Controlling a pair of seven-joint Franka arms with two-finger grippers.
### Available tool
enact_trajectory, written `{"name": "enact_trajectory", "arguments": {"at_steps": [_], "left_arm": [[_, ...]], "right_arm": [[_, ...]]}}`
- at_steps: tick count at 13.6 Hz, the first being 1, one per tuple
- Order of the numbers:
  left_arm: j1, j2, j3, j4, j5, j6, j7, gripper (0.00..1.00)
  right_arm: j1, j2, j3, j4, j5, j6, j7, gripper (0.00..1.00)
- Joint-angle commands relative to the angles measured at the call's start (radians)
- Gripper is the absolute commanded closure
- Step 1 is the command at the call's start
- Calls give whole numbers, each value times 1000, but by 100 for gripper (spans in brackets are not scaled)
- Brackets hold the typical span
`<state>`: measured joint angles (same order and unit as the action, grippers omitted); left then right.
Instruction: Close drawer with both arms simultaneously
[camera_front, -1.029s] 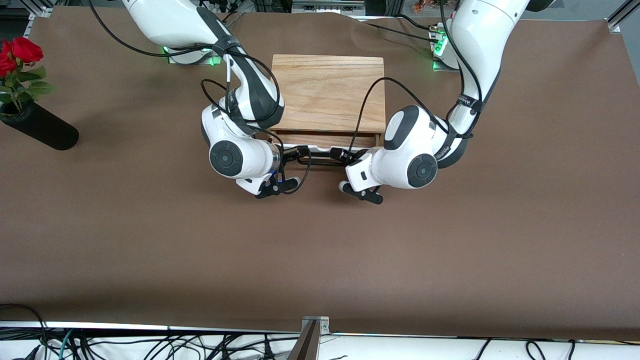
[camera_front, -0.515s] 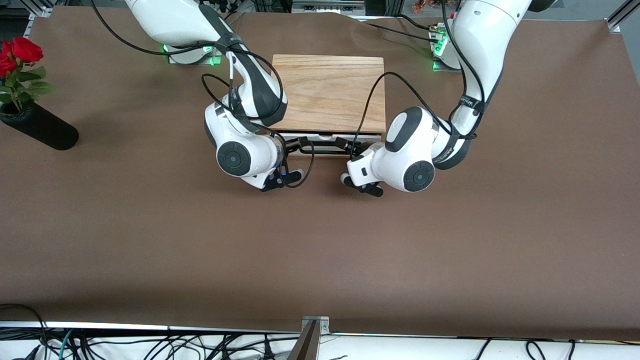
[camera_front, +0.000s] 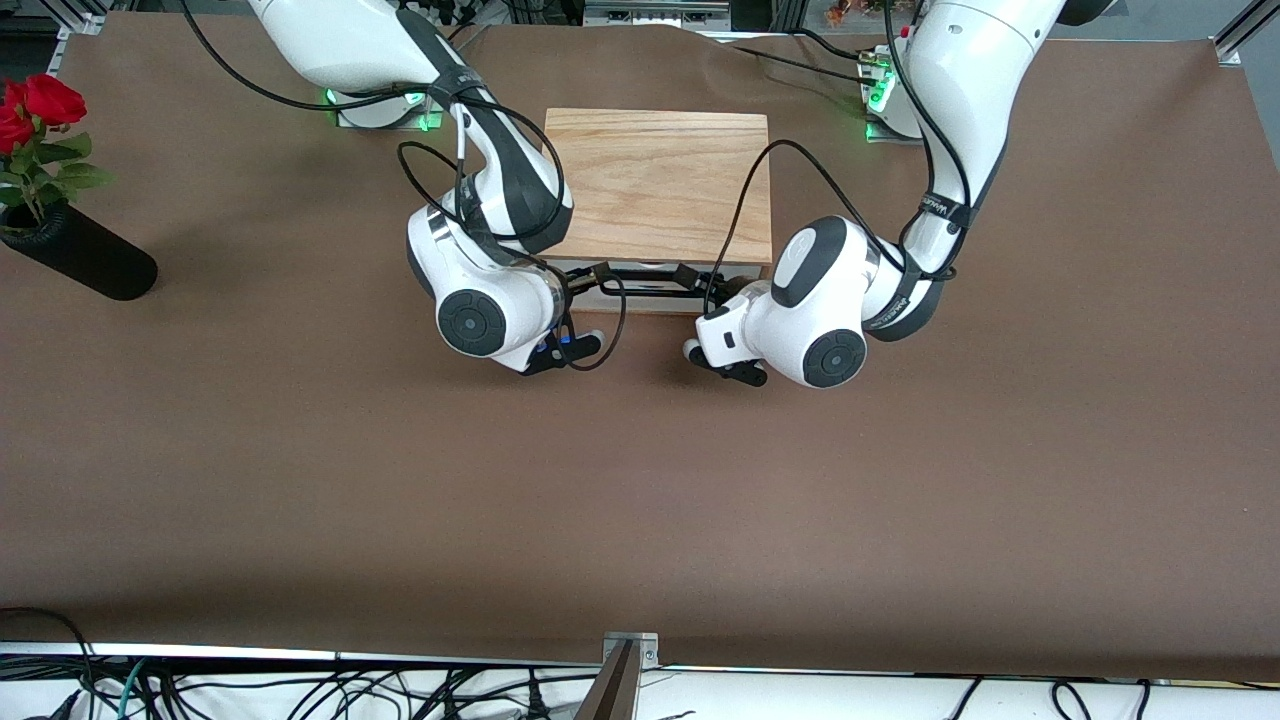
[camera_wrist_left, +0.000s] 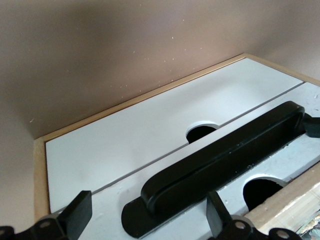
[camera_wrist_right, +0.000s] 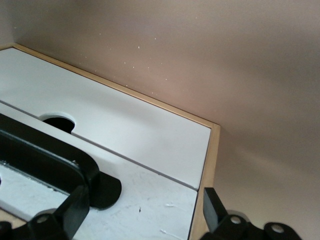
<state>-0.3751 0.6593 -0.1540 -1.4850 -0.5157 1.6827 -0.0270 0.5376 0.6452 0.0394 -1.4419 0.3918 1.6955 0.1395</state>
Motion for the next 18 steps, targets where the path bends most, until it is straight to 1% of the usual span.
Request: {"name": "enact_trajectory", "arguments": {"at_steps": [1,2,3,4,6,7,8,9,10,11,13,14,15,16,17,18], "left_arm": [[33,-17,4,8,-4,-64,18,0],[44,-27,4,18,-4,-66,18,0],[56,-30,7,40,-3,-80,16,0],[83,-32,7,78,-3,-109,16,0],[139,-32,8,171,8,-197,16,0],[169,-33,7,216,40,-230,16,0],[197,-41,5,253,78,-244,18,0],[214,-55,7,262,118,-244,19,0],[225,-66,7,264,169,-244,21,0],[232,-73,7,267,210,-244,21,0],[289,-82,2,279,258,-233,22,0],[291,-107,11,305,317,-232,22,0],[291,-118,10,316,427,-233,22,0],[291,-144,4,318,525,-236,22,0],[291,-179,13,318,574,-238,21,0],[309,-207,13,318,574,-238,19,0]], "right_arm": [[-7,-7,-3,-2,6,-47,-21,0],[-10,-7,-12,24,1,-37,-21,0],[-24,1,-21,84,-5,-28,-27,0],[-59,2,-38,133,-5,-27,-31,0],[-134,-5,-44,200,-13,-28,-31,0],[-152,-9,-58,231,-61,-30,-34,0],[-157,-9,-68,260,-144,-34,-50,0],[-159,-9,-81,280,-218,-37,-67,0],[-159,-15,-102,284,-241,-37,-67,0],[-165,-28,-131,290,-241,-37,-67,0],[-185,-61,-183,304,-241,-39,-66,0],[-195,-73,-211,314,-244,-42,-58,0],[-200,-85,-239,316,-238,-59,-61,0],[-211,-105,-253,314,-238,-62,-61,0],[-223,-140,-251,313,-246,-62,-58,0],[-237,-151,-251,310,-251,-63,-58,0]]}}
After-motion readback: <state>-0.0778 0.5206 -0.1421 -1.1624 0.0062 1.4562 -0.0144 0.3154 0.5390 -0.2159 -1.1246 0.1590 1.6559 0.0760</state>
